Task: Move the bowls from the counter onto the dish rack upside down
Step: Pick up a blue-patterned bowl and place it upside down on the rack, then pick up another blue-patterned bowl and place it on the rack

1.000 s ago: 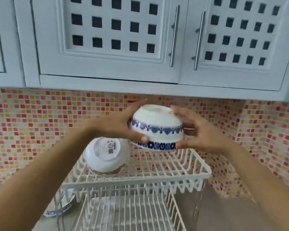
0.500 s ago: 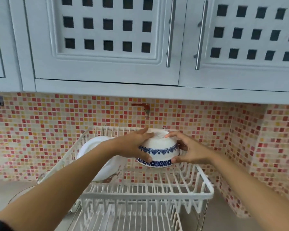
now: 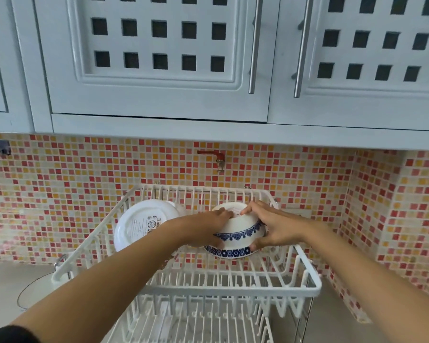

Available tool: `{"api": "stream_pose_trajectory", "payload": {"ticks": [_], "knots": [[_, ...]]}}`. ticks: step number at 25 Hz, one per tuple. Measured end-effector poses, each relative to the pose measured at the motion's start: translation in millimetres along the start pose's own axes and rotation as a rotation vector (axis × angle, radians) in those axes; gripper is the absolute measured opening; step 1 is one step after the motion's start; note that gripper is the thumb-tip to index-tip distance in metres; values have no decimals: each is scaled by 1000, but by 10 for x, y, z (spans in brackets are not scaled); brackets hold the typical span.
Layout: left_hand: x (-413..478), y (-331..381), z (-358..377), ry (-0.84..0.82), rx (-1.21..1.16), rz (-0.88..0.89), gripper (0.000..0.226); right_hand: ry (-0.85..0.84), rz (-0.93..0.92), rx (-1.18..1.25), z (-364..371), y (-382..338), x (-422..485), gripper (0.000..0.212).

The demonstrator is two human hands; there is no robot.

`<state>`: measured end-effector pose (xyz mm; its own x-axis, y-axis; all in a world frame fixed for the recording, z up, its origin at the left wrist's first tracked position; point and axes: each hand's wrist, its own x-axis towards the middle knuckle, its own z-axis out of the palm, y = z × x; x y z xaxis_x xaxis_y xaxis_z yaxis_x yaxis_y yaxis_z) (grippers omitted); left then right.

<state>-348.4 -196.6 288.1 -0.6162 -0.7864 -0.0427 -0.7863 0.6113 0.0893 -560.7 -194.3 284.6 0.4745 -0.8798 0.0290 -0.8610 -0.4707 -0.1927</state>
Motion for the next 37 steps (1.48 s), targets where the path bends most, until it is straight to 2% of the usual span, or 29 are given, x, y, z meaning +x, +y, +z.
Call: {"api": "stream_pose_trajectory", "payload": {"ticks": [5, 9, 12, 14, 18, 22, 30, 33, 37], "knots": [[-11, -8, 45, -34, 76, 20, 77, -42, 116, -155, 56, -81, 21, 121], [-36, 5, 96, -51, 112, 7, 77, -69, 182, -245, 80, -179, 29, 128], [-140, 79, 84, -21, 126, -9, 80, -67, 258, -236, 11, -304, -66, 123], [-312, 94, -22, 56, 121, 22, 76, 35, 291, -250, -121, -472, -129, 113], [-864, -141, -389, 255, 137, 2, 69, 316, 206, -302, -317, -1055, -130, 83], [-1485, -763, -557, 377, 134, -106, 63, 394, 89, -203, -120, -1928, 75, 71], [-2833, -2357, -194, 340, 126, -365, 63, 513, -64, 136, 735, -3821, 960, 64], [-3119, -2839, 105, 277, 85, -452, 61, 489, -13, 243, 1164, -4195, 1314, 64], [-3213, -3263, 685, 177, -50, -499, 61, 321, 179, 361, 1972, -4222, 1724, 66]]}}
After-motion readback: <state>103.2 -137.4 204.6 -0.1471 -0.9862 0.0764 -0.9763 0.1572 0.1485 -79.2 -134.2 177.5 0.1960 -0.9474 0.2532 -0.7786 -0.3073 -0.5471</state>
